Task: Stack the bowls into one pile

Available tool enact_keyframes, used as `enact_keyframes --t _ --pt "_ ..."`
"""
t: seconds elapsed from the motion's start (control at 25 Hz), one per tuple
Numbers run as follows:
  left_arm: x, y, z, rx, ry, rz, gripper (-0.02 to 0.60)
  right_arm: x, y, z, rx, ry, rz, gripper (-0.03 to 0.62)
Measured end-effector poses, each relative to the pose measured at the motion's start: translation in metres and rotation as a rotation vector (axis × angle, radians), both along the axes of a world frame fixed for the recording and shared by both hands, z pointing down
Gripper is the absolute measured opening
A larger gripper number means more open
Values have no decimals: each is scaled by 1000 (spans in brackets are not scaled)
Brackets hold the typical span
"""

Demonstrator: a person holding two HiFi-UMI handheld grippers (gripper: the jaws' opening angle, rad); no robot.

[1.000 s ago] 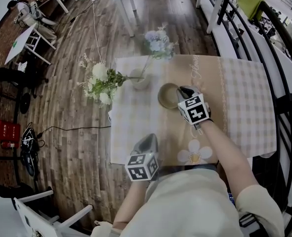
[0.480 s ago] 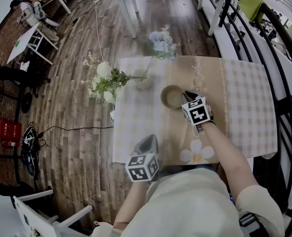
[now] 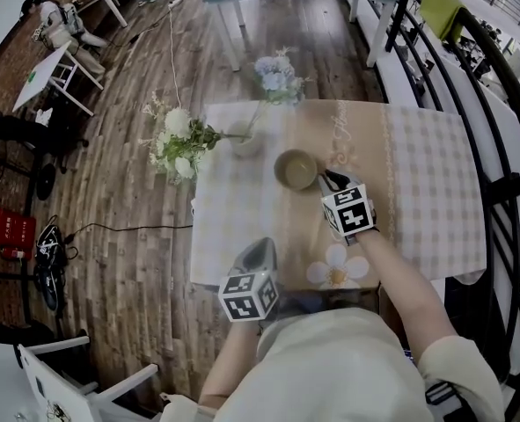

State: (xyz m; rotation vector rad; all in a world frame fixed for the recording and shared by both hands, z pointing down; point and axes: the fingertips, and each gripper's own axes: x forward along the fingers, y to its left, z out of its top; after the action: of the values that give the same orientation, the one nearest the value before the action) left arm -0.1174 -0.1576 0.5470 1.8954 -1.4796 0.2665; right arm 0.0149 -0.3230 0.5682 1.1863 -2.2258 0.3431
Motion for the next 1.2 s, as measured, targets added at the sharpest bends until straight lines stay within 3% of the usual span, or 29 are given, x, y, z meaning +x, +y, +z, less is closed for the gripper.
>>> enact_keyframes --t 0.32,0.76,1.2 --pt "35 31 -16 31 -7 -8 3 24 68 -37 30 -120 -36 30" --pt "85 84 -37 87 -2 -35 3 85 159 -64 47 -204 -32 14" --pt "137 140 -52 120 -19 34 3 140 247 -80 58 -247 -13 5"
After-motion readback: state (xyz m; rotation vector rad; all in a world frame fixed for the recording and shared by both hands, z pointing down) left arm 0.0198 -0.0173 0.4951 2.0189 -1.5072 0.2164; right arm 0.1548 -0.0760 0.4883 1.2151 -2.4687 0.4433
